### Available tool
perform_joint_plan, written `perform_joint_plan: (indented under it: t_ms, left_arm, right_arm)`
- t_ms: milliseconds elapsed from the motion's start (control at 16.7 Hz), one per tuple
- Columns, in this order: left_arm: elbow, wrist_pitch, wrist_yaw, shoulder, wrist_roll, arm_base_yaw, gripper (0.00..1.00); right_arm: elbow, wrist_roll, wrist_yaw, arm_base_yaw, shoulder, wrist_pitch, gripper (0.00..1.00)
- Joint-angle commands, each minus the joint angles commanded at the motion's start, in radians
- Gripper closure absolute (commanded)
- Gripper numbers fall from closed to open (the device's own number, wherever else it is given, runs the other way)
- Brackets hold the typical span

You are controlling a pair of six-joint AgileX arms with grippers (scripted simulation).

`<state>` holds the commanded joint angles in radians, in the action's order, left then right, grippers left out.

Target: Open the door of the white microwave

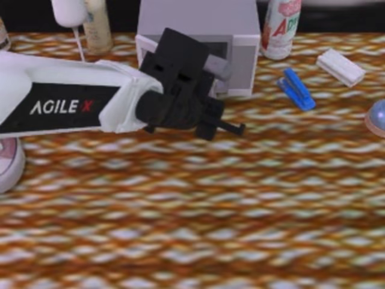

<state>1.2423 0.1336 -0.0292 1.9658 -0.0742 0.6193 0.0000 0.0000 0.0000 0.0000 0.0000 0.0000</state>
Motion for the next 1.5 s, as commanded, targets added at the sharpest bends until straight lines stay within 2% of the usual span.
perform_joint_plan:
  t_ms: [1200, 1500]
  left_arm:
    - [0.000, 0.000, 0.000, 0.000, 0.000, 0.000, 1.00]
    - [-0.018, -0.007, 0.028, -0.014, 0.025, -0.006, 1.00]
  right_arm:
    - [0.000, 0.000, 0.000, 0.000, 0.000, 0.000, 0.00]
    - [0.000, 0.000, 0.000, 0.000, 0.000, 0.000, 0.00]
